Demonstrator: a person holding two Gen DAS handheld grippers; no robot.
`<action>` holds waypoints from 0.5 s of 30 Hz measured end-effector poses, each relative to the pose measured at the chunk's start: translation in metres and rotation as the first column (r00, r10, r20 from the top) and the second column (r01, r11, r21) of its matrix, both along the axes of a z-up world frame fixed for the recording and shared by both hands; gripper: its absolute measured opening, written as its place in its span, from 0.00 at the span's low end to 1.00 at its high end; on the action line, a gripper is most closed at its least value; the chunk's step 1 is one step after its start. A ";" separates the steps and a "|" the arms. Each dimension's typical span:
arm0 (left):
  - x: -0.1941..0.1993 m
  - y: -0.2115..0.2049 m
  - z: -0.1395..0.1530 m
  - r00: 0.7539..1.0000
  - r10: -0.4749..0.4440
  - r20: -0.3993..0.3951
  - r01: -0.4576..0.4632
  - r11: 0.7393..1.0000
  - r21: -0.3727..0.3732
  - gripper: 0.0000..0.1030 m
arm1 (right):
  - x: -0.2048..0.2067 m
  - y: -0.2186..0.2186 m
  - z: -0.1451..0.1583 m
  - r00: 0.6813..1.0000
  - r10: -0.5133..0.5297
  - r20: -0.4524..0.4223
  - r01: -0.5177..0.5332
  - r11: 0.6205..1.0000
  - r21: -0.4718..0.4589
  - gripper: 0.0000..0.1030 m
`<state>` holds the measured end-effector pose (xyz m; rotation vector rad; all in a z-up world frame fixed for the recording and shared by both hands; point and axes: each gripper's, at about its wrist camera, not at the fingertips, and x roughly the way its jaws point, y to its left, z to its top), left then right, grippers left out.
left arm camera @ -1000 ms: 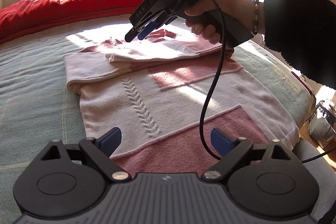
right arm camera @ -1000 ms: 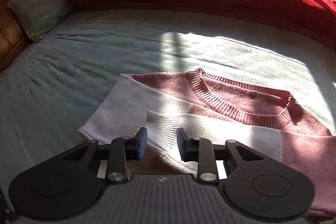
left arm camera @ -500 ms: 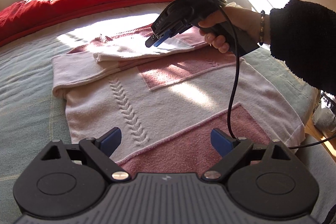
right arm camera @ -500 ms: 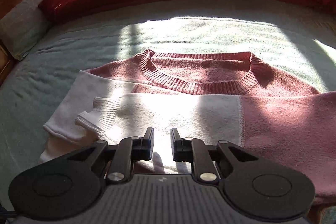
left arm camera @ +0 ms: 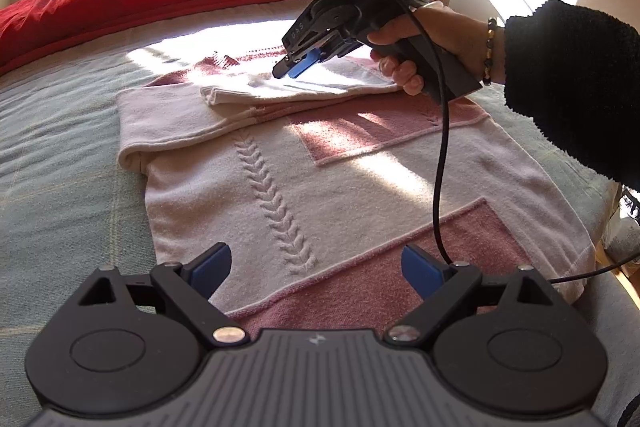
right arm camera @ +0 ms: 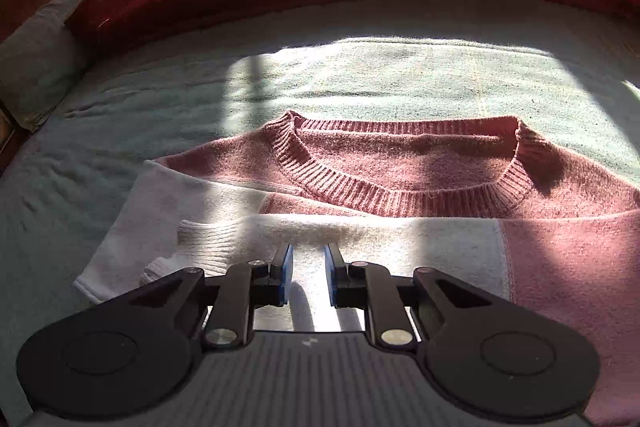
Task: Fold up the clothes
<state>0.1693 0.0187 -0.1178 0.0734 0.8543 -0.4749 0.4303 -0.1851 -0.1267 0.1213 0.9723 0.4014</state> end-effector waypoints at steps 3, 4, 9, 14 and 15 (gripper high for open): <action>-0.004 0.001 0.003 1.000 -0.002 -0.001 0.002 1.000 0.000 0.89 | -0.023 -0.040 0.023 0.998 -0.045 0.041 0.044 0.999 0.026 0.19; -0.005 0.000 0.004 1.000 -0.004 0.000 0.004 1.000 0.000 0.89 | -0.030 -0.058 0.030 0.995 -0.077 0.056 0.075 0.997 0.030 0.19; 0.003 -0.010 0.009 0.999 -0.031 0.005 0.031 0.999 0.019 0.89 | -0.065 -0.141 0.052 0.968 -0.223 0.112 0.228 0.973 -0.030 0.19; 0.037 -0.034 0.016 0.998 -0.060 0.001 0.060 0.998 0.036 0.89 | -0.105 -0.200 0.040 0.947 -0.302 0.108 0.311 0.947 -0.079 0.43; 0.045 -0.040 0.018 0.998 -0.068 0.001 0.068 0.997 0.037 0.89 | -0.110 -0.204 0.032 0.951 -0.294 0.098 0.302 0.950 -0.082 0.44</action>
